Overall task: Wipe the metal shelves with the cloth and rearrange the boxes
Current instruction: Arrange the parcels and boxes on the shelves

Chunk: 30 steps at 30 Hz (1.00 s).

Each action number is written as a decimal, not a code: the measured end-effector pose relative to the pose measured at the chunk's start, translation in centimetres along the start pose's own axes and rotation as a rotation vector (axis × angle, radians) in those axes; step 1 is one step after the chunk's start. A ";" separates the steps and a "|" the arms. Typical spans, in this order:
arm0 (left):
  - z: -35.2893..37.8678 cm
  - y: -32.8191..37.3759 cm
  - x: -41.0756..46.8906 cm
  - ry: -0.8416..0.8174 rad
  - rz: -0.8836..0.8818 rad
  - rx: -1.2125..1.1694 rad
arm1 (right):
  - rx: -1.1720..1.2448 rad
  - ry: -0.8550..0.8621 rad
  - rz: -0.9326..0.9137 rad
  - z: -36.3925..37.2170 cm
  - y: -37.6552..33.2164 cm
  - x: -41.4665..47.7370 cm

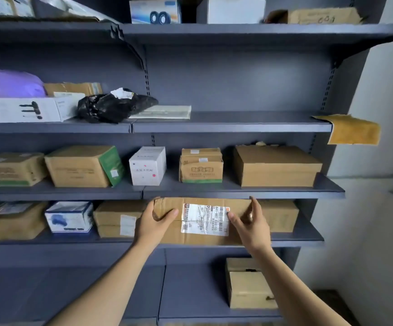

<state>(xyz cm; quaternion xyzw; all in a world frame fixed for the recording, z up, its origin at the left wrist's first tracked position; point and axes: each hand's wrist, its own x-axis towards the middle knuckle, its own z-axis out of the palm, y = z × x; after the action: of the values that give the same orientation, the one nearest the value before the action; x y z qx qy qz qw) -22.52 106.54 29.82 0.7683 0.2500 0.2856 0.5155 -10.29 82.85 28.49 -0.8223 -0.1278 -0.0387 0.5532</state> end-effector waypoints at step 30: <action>23.9 -68.9 8.4 -0.203 -0.256 0.253 | -0.251 -0.152 0.246 36.7 62.7 2.6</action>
<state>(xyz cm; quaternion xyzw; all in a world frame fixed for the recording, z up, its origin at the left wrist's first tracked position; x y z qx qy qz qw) -6.05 120.41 -40.32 0.8137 0.3264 0.1052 0.4694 5.23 94.80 -41.55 -0.8948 -0.0616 0.0759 0.4357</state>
